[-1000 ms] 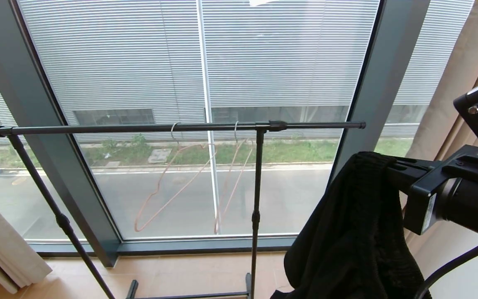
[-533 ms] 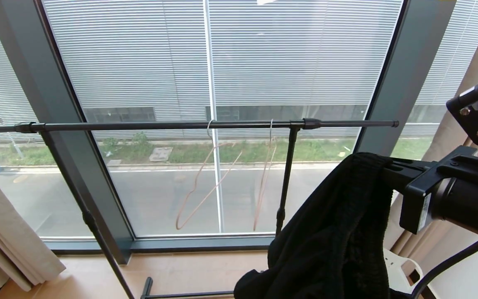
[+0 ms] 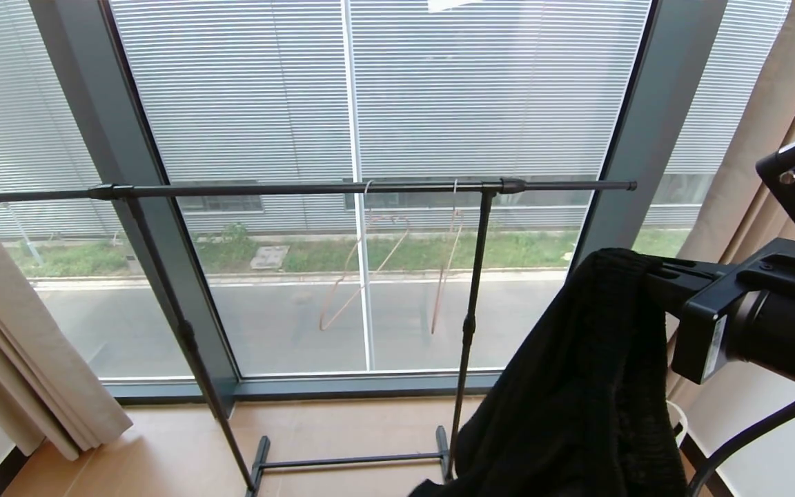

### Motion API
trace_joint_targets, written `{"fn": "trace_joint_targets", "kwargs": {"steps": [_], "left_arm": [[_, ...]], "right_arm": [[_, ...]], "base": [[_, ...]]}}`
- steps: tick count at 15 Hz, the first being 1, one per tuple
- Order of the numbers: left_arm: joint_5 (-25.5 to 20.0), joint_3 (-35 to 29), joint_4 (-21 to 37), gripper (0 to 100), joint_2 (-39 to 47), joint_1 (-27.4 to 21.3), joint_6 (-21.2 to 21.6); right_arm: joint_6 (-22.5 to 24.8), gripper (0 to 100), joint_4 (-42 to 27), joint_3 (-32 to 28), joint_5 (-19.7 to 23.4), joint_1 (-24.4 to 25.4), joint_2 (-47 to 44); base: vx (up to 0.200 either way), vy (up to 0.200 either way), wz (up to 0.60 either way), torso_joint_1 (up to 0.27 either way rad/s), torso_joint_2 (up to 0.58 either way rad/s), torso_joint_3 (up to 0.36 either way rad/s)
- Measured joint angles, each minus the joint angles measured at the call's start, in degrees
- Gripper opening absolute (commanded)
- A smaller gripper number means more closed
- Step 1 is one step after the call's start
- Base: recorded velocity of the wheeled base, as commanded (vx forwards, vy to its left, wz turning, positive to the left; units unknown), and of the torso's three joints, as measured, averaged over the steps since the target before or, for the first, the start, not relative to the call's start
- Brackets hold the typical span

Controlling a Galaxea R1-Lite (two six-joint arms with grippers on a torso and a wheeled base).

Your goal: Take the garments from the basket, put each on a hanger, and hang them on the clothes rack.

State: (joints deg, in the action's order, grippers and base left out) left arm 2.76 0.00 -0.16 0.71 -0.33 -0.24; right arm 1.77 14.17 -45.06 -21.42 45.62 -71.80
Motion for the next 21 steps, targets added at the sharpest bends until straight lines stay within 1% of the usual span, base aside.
{"fn": "trace_joint_targets", "kwargs": {"steps": [1,4,8,10,13,16,17,18,20,21], "left_arm": [[0.06,0.00,0.02,100,0.00,-0.09,0.00],[0.00,0.00,-0.17,100,0.00,0.12,0.00],[0.02,0.00,0.00,100,0.02,0.04,-0.09],[0.04,0.00,0.16,100,0.80,-0.30,-0.11],[0.04,0.00,0.16,100,6.70,-0.57,-0.20],[-0.84,-0.11,-1.06,100,20.13,-1.16,-0.84],[-2.02,-0.79,-2.08,100,25.72,-1.71,-2.46],[-3.29,-2.52,-3.17,100,31.70,-2.34,-5.28],[-4.75,-7.63,-4.35,100,43.09,-4.63,-12.37],[-5.18,-10.80,-4.79,100,48.74,-6.91,-16.53]], "right_arm": [[0.00,0,0.00,-0.04,0.07,-0.20,-0.11],[-0.02,0,-0.02,-0.11,0.02,-0.50,-0.46],[0.88,0,2.12,0.40,-0.23,-0.52,-0.66],[1.01,0,2.11,0.44,-0.34,-0.44,-1.27],[2.74,0,1.89,-1.68,-0.48,-0.44,-4.07],[3.35,0,1.10,-8.66,-0.39,-0.37,-9.92],[3.24,0,0.48,-11.30,-0.48,-0.37,-12.13],[2.58,0,-0.62,-14.20,-1.11,-0.33,-14.58],[0.55,0,-1.63,-19.47,-4.14,-0.34,-19.19],[-0.11,0,-1.74,-21.67,-5.57,-0.41,-21.39]], "base": [[-0.200,0.000,0.00,-0.002,0.00,0.007],[0.000,0.000,0.00,0.000,0.00,0.000],[0.000,0.000,0.00,0.000,0.00,0.000],[0.000,0.000,0.00,0.000,0.00,0.000],[0.000,0.000,0.00,0.000,0.00,0.000],[0.000,0.000,0.00,0.000,0.00,0.000],[0.000,0.000,0.00,0.000,0.00,0.000],[0.000,0.000,0.00,0.000,0.00,0.000],[0.000,0.000,0.00,0.000,0.00,0.000],[0.000,0.000,0.00,0.000,0.00,0.000]]}}
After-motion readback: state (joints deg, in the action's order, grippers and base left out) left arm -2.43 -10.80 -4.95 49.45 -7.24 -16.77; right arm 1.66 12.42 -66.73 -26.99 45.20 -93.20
